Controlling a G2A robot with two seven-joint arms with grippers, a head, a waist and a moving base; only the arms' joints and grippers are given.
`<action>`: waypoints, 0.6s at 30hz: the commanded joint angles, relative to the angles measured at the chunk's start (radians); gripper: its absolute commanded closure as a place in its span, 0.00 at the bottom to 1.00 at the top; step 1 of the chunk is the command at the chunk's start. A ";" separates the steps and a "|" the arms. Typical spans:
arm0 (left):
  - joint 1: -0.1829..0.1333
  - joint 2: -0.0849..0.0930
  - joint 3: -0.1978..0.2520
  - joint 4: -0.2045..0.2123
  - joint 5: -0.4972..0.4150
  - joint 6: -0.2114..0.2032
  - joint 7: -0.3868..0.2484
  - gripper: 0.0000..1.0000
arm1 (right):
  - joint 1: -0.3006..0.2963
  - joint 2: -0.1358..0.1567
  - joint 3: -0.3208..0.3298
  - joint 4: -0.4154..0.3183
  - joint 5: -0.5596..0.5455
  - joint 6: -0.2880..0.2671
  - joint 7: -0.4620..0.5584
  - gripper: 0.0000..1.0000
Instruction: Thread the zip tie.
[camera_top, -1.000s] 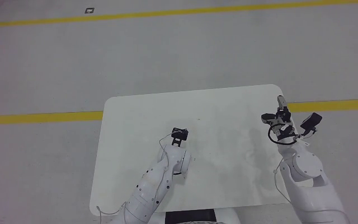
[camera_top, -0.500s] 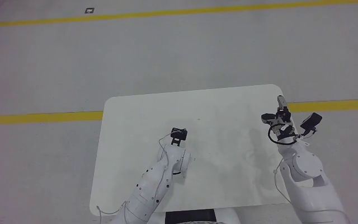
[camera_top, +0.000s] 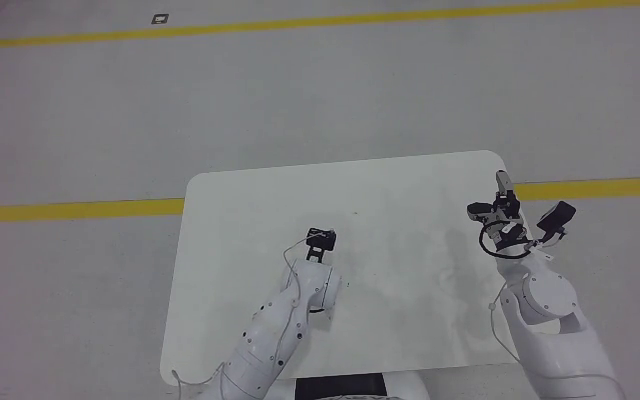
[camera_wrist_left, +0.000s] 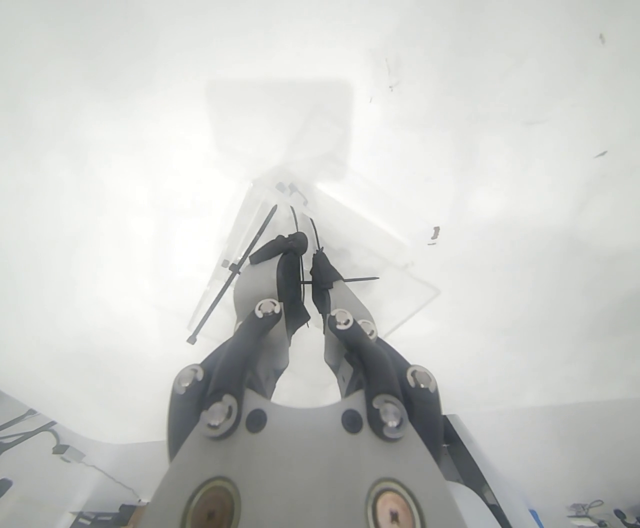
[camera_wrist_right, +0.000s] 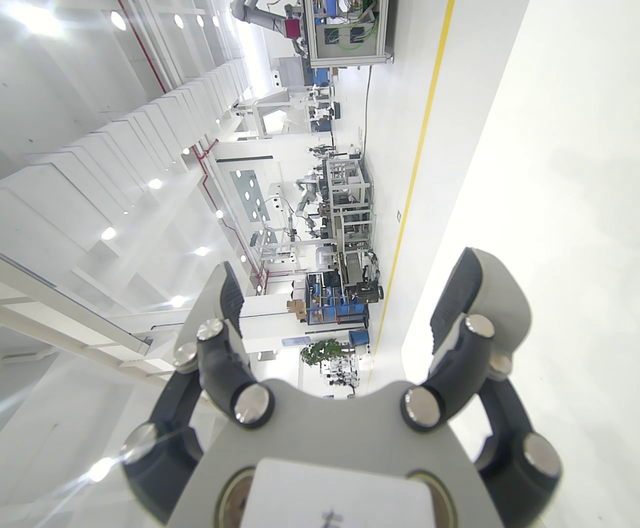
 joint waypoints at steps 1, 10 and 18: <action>0.000 0.003 0.000 -0.001 0.000 0.000 0.000 0.80 | 0.000 0.000 0.000 0.000 0.000 0.000 0.000 0.00; -0.013 0.003 -0.001 0.025 0.000 0.000 0.000 0.78 | 0.000 0.000 0.000 0.000 0.000 0.000 0.000 0.00; -0.021 -0.006 -0.002 0.043 0.000 0.000 0.000 0.85 | 0.000 0.000 0.000 0.000 0.000 0.000 0.000 0.00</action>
